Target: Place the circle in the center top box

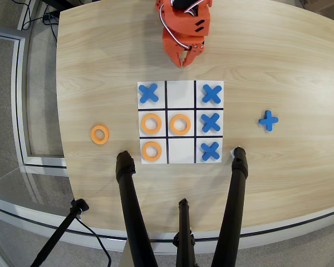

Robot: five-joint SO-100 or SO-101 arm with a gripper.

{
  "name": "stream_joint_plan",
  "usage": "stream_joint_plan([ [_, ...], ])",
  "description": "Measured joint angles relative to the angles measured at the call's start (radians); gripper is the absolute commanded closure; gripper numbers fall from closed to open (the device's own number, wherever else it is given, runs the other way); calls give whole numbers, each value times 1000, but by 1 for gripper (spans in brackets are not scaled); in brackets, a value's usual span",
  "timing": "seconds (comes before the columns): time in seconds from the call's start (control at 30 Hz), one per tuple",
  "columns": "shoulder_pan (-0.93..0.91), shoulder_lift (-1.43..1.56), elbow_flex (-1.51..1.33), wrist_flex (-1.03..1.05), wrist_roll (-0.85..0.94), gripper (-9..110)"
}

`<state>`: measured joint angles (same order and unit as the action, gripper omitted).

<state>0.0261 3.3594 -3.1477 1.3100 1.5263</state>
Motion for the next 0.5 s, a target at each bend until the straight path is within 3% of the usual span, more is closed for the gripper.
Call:
stream_joint_plan([
  [0.5, -35, -23, 21, 0, -11, 93],
])
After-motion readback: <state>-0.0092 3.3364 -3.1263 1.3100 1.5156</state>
